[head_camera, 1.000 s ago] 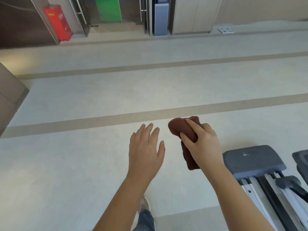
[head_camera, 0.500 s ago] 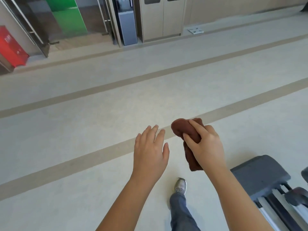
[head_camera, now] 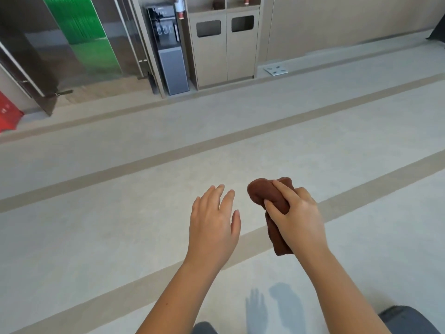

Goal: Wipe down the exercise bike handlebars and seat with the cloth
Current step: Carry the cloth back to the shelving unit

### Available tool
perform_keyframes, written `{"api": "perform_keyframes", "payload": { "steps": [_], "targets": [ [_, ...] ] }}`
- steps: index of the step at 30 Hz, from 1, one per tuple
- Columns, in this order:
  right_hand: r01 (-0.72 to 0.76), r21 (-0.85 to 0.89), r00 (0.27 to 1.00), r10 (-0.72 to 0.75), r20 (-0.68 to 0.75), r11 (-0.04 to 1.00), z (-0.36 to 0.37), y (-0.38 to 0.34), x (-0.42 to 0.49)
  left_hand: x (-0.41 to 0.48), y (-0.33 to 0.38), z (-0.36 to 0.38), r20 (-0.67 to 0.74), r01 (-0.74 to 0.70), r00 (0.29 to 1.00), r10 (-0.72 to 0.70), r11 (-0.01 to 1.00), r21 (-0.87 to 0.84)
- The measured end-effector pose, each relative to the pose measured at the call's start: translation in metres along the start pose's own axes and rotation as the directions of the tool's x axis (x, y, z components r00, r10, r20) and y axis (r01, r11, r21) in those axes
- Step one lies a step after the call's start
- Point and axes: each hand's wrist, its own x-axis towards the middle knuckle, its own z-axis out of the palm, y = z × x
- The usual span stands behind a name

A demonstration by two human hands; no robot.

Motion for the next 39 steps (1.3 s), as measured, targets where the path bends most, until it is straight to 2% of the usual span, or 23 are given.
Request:
{"api": "perform_keyframes", "payload": {
  "steps": [6,12,16,20,25,31,39],
  "targets": [
    [0.001,-0.055,1.0,-0.002,-0.01,0.998,0.042,-0.009,0.141,0.127,-0.047,0.052,0.005,0.032,0.999,-0.032,0.999,-0.027],
    [0.038,-0.077,0.999,-0.037,0.015,0.996,0.1,-0.056,0.296,0.276,-0.117,0.087,-0.014,0.089,0.996,-0.09,0.994,-0.059],
    [0.063,-0.051,0.998,-0.062,0.03,0.997,0.127,-0.081,0.389,0.372,-0.15,0.1,-0.016,0.086,0.996,-0.087,0.995,-0.043],
    [0.022,-0.021,1.0,-0.022,0.015,1.0,0.144,-0.084,0.473,0.454,-0.168,0.123,0.015,0.067,0.998,-0.067,0.998,0.001],
    [-0.038,-0.003,0.999,0.038,0.015,0.999,0.16,-0.065,0.594,0.562,-0.18,0.173,0.047,0.004,0.999,-0.006,0.999,0.048],
    [-0.02,0.031,0.999,0.021,-0.046,0.999,0.152,-0.033,0.766,0.73,-0.159,0.239,0.038,-0.054,0.998,0.051,0.996,0.071],
    [0.033,0.047,0.998,-0.03,-0.063,0.998,0.144,-0.024,0.953,0.914,-0.138,0.292,-0.006,-0.015,1.0,0.016,0.995,0.095]
  ]
}}
